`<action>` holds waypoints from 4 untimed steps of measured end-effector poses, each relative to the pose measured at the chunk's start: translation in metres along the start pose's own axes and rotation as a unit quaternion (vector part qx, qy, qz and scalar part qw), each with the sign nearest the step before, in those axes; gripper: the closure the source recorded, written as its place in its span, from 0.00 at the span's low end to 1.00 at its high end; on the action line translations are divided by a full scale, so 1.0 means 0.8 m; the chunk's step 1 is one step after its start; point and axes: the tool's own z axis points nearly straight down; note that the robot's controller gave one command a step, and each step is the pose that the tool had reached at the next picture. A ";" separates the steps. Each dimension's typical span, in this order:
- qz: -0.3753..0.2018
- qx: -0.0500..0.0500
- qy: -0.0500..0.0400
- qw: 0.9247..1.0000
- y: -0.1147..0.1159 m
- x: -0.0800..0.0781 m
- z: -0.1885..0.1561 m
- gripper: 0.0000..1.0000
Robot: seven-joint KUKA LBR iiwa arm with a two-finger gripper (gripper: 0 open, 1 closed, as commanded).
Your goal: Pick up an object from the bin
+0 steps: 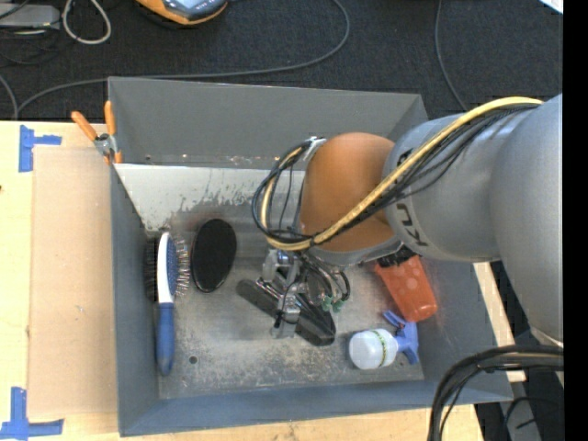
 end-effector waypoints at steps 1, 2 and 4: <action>0.000 0.000 0.000 1.000 0.000 0.000 0.000 0.00; 0.006 0.002 0.004 1.000 -0.083 0.016 0.048 0.00; 0.007 -0.002 -0.003 1.000 -0.087 0.012 0.057 1.00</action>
Offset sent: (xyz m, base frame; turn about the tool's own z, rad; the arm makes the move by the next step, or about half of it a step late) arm -0.0126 -0.0618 -0.0352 0.0054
